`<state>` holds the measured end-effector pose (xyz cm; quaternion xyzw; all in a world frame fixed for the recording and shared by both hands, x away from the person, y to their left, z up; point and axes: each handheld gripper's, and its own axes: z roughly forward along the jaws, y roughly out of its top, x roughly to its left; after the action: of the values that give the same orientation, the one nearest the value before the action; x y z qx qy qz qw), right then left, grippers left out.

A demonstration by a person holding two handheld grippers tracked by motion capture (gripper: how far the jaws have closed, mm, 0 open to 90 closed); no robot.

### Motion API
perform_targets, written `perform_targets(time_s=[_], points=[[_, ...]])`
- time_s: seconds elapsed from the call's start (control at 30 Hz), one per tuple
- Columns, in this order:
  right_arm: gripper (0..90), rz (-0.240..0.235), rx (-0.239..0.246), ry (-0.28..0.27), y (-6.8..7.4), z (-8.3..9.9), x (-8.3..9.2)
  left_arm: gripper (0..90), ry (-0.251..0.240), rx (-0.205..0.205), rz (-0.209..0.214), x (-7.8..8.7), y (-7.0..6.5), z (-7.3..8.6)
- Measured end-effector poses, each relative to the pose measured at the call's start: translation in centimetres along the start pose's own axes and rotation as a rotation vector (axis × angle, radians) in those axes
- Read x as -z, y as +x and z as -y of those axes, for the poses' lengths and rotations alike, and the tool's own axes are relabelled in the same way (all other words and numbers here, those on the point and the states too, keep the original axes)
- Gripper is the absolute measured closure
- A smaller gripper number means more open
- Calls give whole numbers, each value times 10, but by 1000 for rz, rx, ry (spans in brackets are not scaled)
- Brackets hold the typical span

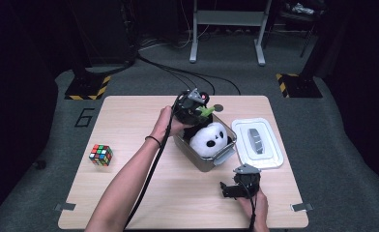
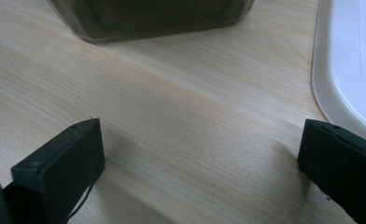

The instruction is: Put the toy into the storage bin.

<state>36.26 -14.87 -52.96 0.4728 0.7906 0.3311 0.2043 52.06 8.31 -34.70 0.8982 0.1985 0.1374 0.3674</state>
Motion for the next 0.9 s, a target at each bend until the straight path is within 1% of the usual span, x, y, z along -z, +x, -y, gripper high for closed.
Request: perform_targets(time_s=[0.03,0.1,0.13,0.2,0.3,0.37,0.4,0.43,0.5,0.53,0.57,0.6,0.63,0.67,0.7,0.73,0.77,0.9], points=[[0,0,0,0,0,0,0,642,-3,1,8,1,-1,0],[0,0,0,0,0,0,0,541,-24,-3,-14,7,-3,-2],[0,0,0,-1,0,0,0,490,-40,-2,-37,12,-4,-4],[0,-3,4,-2,0,0,0,408,-60,7,-63,21,-3,-5],[0,-3,1,-1,0,0,0,337,-61,22,-94,34,1,-2],[0,-3,0,-1,0,0,0,314,-63,39,-123,40,6,2],[0,-4,3,-1,0,0,0,303,-61,53,-123,41,7,4],[0,-3,2,-2,0,0,0,303,-57,57,-133,42,9,6],[0,-1,2,-3,0,0,0,311,-41,65,-134,41,10,11],[0,-1,2,-3,0,0,0,321,-22,62,-139,39,11,14],[0,-2,6,0,0,0,0,332,-10,60,-135,37,11,16],[0,-2,-4,-1,0,0,0,379,-1,59,-134,35,12,19],[0,-2,-7,0,0,0,0,426,16,54,-128,32,13,22],[0,-2,-8,0,1,0,0,467,23,55,-122,29,13,25],[0,-2,-8,0,1,0,0,512,22,64,-120,26,13,29],[0,-1,-9,0,1,0,0,540,23,74,-130,24,13,31],[0,-1,-8,0,1,0,0,563,40,91,-136,21,14,34],[0,3,-9,1,1,0,0,613,73,123,-147,15,17,42]])
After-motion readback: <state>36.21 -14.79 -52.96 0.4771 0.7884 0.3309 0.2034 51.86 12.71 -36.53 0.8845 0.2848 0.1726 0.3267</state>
